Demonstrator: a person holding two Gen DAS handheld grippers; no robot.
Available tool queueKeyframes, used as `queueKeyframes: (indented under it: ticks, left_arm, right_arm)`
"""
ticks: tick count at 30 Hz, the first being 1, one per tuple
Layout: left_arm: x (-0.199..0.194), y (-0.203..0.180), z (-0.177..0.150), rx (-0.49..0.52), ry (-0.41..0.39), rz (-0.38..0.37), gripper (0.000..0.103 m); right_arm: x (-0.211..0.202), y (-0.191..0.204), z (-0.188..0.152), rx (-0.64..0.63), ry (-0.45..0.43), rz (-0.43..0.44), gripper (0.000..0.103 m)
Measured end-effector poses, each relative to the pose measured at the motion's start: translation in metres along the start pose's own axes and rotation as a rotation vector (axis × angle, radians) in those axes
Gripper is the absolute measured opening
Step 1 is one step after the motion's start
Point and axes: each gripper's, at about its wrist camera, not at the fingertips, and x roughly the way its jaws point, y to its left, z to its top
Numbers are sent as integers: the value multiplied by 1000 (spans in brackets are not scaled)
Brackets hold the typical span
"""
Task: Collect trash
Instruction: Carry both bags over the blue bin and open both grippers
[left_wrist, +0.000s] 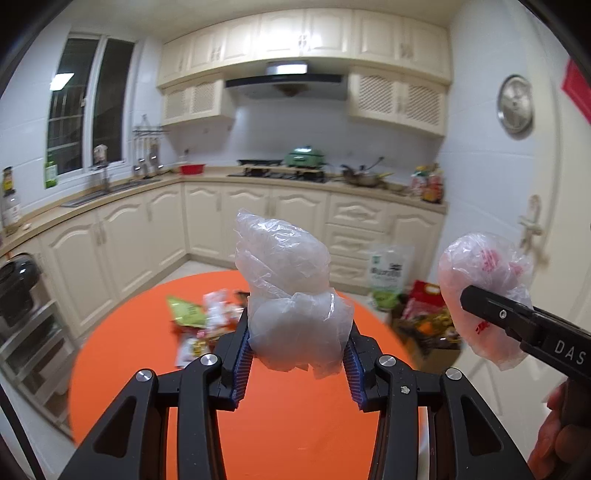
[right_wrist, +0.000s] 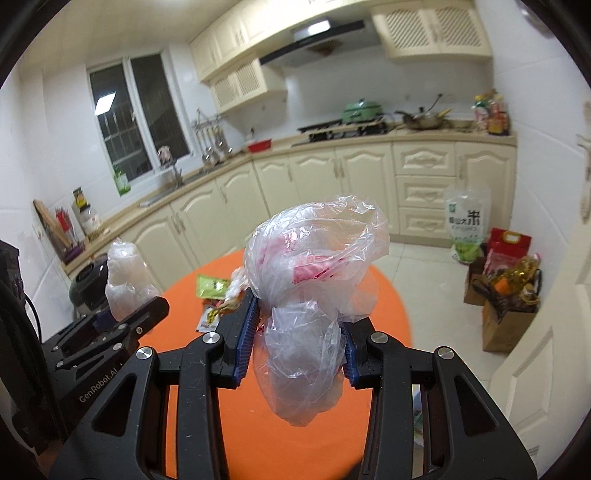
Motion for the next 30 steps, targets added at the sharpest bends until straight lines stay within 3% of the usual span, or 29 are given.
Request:
queueKeyframes:
  ticks: [7, 14, 23, 30]
  left_arm:
    - [1, -26, -16, 51, 21, -112, 39]
    - [23, -56, -24, 118, 103, -217, 39]
    - [80, -84, -29, 189, 242, -305, 39]
    - [156, -114, -43, 228, 422, -354, 40]
  right_arm:
    - [-44, -60, -5, 71, -53, -91, 37]
    - [-57, -150, -28, 197, -16, -219, 37]
    - [-33, -247, -65, 325, 98, -313, 37]
    - [15, -305, -96, 409, 213, -328, 37]
